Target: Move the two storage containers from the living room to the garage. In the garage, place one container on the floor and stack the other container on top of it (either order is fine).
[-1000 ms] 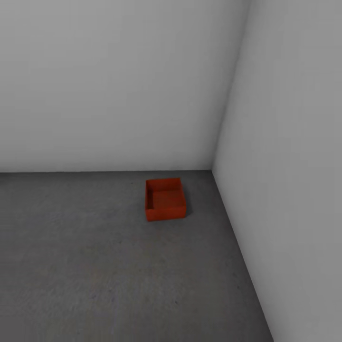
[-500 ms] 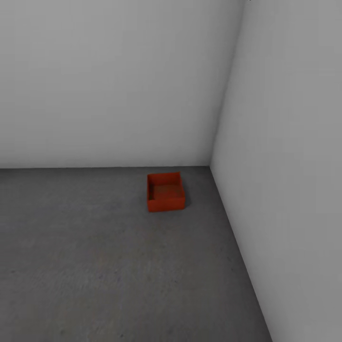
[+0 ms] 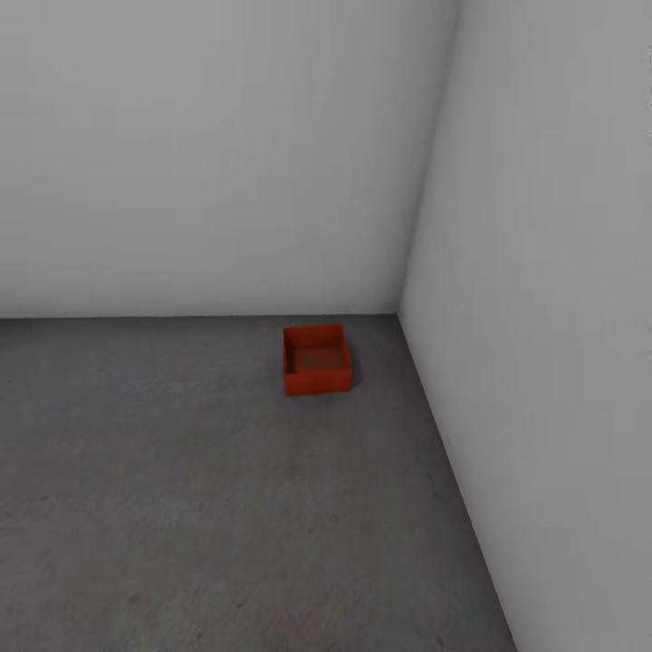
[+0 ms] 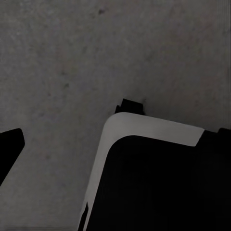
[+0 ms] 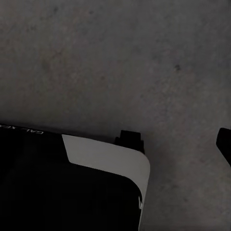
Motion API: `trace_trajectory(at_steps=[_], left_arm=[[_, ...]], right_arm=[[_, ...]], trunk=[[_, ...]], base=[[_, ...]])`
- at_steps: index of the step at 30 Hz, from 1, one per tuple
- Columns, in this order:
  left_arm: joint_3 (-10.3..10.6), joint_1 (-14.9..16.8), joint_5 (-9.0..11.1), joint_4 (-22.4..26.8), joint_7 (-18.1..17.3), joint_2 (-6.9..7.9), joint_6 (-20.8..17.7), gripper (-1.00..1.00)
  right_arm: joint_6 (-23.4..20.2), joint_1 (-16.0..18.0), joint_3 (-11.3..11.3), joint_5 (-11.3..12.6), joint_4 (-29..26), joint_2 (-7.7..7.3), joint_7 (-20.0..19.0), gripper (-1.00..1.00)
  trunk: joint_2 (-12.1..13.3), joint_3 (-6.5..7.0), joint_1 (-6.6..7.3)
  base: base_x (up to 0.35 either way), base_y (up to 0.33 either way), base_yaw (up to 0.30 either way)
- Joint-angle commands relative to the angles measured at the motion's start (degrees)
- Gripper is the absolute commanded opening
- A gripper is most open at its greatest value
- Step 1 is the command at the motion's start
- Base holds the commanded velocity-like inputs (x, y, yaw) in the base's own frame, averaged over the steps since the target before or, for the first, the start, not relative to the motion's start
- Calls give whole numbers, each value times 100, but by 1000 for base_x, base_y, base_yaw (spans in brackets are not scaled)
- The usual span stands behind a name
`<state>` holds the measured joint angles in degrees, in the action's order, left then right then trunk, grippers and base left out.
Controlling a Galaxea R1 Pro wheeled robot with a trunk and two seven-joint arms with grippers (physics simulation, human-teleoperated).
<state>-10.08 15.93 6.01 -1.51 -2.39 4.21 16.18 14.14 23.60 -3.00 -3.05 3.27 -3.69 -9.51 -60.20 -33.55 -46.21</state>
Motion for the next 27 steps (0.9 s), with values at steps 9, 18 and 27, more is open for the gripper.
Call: trace_trajectory(at_steps=[9,18,27], left_arm=[[-6,6,58,-17,-29,0,18,100],[-3,6,58,-18,-34,-7,9,100],[-4,6,58,-19,-34,-8,8,100]], right_arm=[[45,12,-25,-29,24,0,2,100],[45,9,-25,-29,24,0,0,100],[52,5,-26,-29,58,-5,10,100]], trunk=[[38,98,22],[38,182,22],[38,266,22]], base=[[-1,0,0],[0,0,0],[0,0,0]])
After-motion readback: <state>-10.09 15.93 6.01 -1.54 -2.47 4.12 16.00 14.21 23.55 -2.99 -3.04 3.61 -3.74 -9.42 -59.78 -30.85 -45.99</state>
